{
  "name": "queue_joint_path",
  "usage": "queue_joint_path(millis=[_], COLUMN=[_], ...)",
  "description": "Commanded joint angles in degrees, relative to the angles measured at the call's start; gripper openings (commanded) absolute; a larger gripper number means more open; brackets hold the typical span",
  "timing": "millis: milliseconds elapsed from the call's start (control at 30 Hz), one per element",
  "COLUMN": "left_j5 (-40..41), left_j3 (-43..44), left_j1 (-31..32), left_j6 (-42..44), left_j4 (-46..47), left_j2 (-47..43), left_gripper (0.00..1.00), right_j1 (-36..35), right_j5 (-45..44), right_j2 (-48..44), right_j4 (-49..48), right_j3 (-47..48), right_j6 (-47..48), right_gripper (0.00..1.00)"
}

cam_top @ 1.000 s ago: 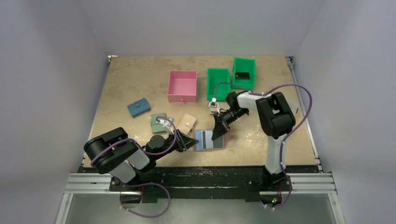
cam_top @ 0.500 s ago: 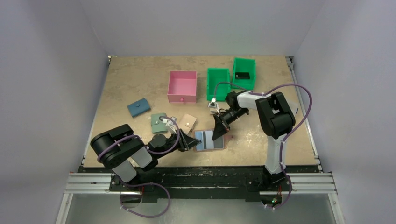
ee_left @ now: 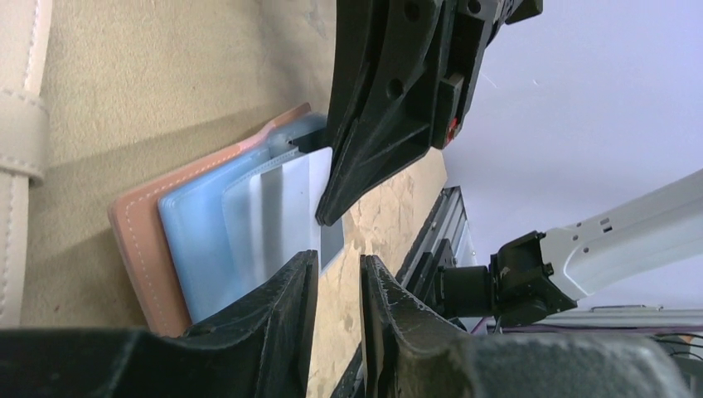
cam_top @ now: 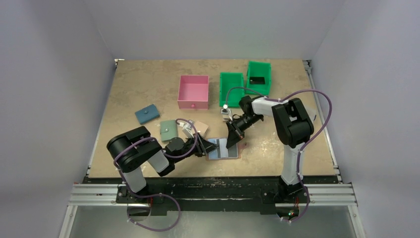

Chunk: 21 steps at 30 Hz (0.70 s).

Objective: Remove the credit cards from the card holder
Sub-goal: Remove the credit card from the card holder.

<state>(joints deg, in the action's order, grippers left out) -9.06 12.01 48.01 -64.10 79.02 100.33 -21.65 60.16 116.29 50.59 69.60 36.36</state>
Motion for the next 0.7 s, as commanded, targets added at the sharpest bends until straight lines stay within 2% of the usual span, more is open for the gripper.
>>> queue_joint_path(millis=[0, 433, 667], left_j5=[1.9, 3.7, 4.7], left_j3=[2.9, 3.7, 2.9], left_j1=[-0.2, -0.3, -0.4], left_j6=[0.5, 0.0, 0.0], left_j4=[-2.5, -3.7, -4.9], left_j2=[0.6, 7.6, 7.4], left_gripper=[0.28, 0.27, 0.25], right_j1=[0.9, 2.7, 4.2], right_j5=[-3.7, -6.7, -8.7], right_j2=[-3.0, -2.2, -3.2], right_j4=[0.1, 4.6, 5.8], right_j3=[0.5, 1.8, 2.3], right_j6=[0.5, 2.3, 2.6], right_gripper=[0.0, 0.0, 0.0])
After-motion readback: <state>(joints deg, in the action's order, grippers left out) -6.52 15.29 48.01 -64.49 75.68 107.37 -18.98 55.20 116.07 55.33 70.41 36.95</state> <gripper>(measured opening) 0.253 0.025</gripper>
